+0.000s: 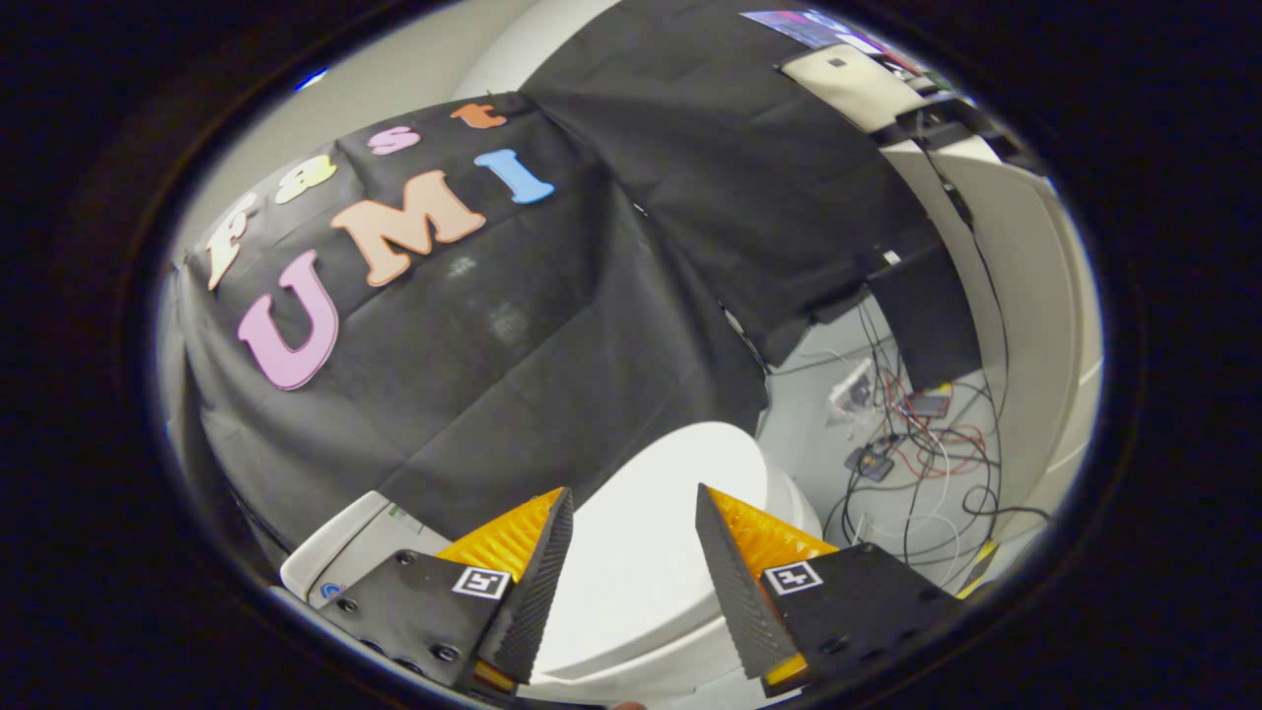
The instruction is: Open the toilet lid.
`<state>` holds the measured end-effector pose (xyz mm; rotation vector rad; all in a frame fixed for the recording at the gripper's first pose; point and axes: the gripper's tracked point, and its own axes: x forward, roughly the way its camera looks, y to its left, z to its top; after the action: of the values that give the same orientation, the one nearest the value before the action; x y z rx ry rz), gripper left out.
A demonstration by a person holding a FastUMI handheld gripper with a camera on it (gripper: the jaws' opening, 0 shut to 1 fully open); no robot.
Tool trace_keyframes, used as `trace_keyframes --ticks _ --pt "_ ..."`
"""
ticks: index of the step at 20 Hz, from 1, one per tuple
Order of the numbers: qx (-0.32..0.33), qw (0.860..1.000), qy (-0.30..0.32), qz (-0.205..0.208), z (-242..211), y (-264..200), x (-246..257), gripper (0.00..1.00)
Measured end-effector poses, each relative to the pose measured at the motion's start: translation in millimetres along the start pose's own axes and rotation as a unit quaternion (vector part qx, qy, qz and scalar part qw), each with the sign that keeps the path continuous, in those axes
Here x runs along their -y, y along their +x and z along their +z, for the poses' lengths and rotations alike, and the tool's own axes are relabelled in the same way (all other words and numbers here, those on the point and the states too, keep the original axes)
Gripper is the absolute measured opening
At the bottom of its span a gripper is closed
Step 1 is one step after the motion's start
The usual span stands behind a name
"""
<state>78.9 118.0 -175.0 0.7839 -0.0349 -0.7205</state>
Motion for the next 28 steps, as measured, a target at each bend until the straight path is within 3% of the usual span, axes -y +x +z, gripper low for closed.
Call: trace_keyframes --ticks 7,11,28 --pt "-0.04 0.994 0.073 -0.071 -43.6 -5.4 55.9 0.79" --pt "-0.047 0.989 0.109 -0.09 -58.5 -6.1 73.4 0.79" --pt "-0.079 0.978 0.16 -0.106 -90.0 0.0 92.7 0.79"
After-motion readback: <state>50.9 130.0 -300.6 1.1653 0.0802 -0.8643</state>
